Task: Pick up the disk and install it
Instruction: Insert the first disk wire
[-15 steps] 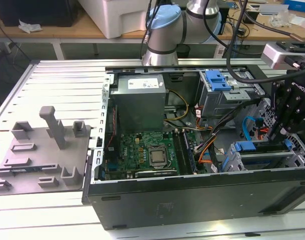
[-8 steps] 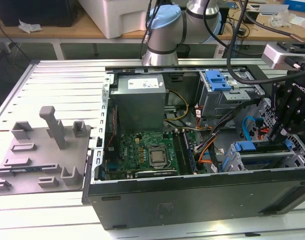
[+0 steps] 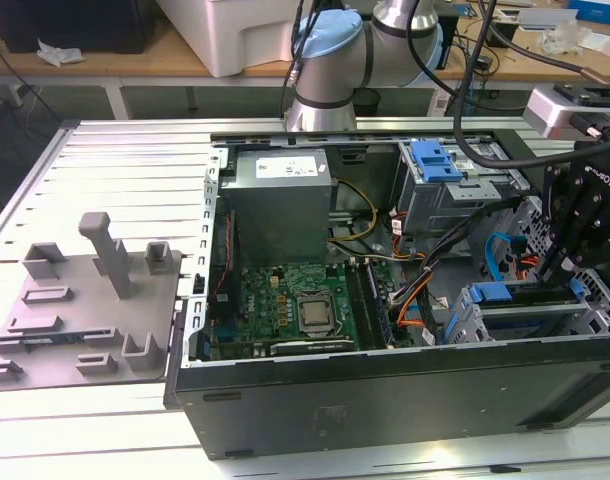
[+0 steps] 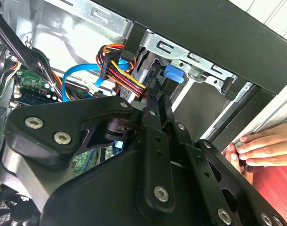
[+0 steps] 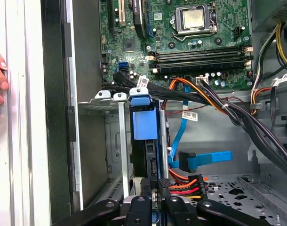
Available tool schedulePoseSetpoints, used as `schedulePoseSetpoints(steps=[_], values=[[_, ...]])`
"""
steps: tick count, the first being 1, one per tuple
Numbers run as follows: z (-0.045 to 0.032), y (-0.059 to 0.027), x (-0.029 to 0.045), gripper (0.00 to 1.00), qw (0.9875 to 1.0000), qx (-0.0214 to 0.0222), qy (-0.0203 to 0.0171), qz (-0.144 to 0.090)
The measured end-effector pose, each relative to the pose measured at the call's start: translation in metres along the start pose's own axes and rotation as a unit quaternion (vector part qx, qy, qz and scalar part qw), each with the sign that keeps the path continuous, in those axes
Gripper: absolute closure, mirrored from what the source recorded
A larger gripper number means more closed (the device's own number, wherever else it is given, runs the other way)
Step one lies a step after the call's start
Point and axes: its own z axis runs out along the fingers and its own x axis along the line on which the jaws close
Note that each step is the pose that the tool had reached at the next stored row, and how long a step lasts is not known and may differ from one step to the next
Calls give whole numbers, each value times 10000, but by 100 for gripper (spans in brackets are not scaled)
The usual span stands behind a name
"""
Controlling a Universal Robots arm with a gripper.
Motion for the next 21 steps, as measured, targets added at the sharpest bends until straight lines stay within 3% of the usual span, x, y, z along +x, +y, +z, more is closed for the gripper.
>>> schedulePoseSetpoints(steps=[21], values=[[7, 17, -2, 82, 9998, 20, 7, -188]])
